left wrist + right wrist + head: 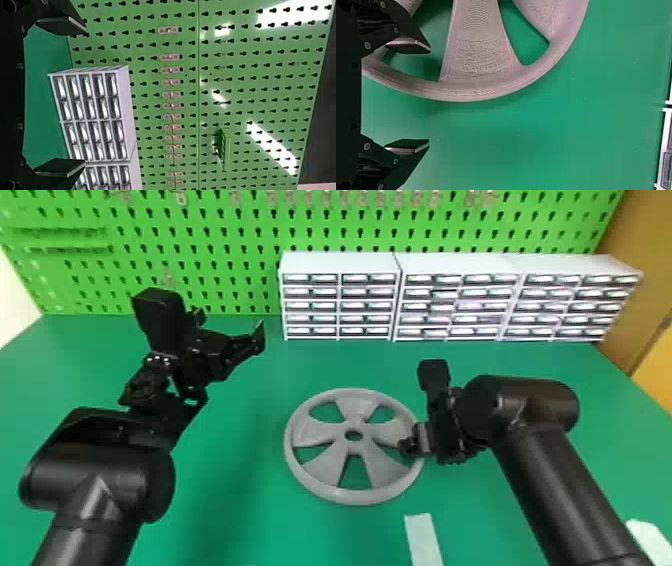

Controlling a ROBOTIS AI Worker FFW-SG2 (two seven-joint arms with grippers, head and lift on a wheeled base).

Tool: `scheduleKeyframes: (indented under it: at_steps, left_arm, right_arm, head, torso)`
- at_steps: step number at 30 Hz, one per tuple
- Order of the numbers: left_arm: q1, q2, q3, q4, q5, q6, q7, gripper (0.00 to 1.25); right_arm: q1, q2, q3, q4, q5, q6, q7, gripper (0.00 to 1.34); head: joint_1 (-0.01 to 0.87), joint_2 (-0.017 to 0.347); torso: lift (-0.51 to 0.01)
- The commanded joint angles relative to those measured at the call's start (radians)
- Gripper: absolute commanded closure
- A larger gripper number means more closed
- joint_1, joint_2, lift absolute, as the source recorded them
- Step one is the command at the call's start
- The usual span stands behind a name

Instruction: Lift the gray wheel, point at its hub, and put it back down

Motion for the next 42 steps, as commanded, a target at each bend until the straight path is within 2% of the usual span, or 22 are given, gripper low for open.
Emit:
scheduleKeyframes:
  at_steps: [1,6,12,17,22,26,29,30,42]
  left_arm:
    - [0.0,0.0,-0.001,0.0,0.0,0.001,0.0,0.11]
    - [0.0,0.002,-0.002,0.0,0.0,0.001,0.0,0.11]
    - [0.0,0.003,-0.005,0.002,0.0,0.004,0.0,0.11]
    - [-0.002,0.005,-0.008,0.002,0.0,0.007,0.0,0.11]
    - [-0.002,0.005,-0.01,0.002,0.0,0.01,0.0,0.11]
    - [-0.002,0.005,-0.01,0.002,0.0,0.01,0.0,0.11]
    - [0.0,0.005,-0.008,0.002,0.0,0.01,0.0,0.11]
    - [0.0,0.006,-0.008,0.002,0.0,0.012,0.0,0.11]
    - [-0.002,0.005,-0.012,0.002,0.002,0.016,0.0,0.11]
  right_arm:
    - [0.001,-0.001,0.001,0.004,-0.001,-0.005,0.0,0.43]
    - [0.001,-0.001,0.003,0.006,-0.002,-0.006,0.0,0.45]
    - [0.001,-0.003,0.006,0.008,-0.01,-0.015,0.0,0.65]
    - [0.001,-0.007,0.023,0.009,-0.01,-0.02,0.0,0.73]
    - [0.001,-0.007,0.04,0.009,0.012,-0.024,0.0,0.99]
    - [0.009,-0.011,0.067,-0.009,0.048,-0.048,0.0,1.06]
    - [0.014,-0.007,0.079,-0.026,0.084,-0.052,0.0,1.24]
    - [0.015,-0.006,0.079,-0.028,0.09,-0.055,0.0,1.27]
    - [0.03,-0.011,0.076,-0.031,0.087,-0.097,0.002,1.27]
  head:
    - [0.692,0.048]
    - [0.692,0.048]
    - [0.692,0.048]
    - [0.692,0.048]
    - [0.692,0.048]
    - [0.692,0.048]
    - [0.692,0.048]
    - [0.692,0.048]
    - [0.692,0.048]
  torso:
    - [-0.088]
    - [-0.088]
    - [-0.088]
    - [-0.088]
    - [-0.088]
    - [-0.088]
    - [-0.088]
    - [-0.088]
    - [-0.088]
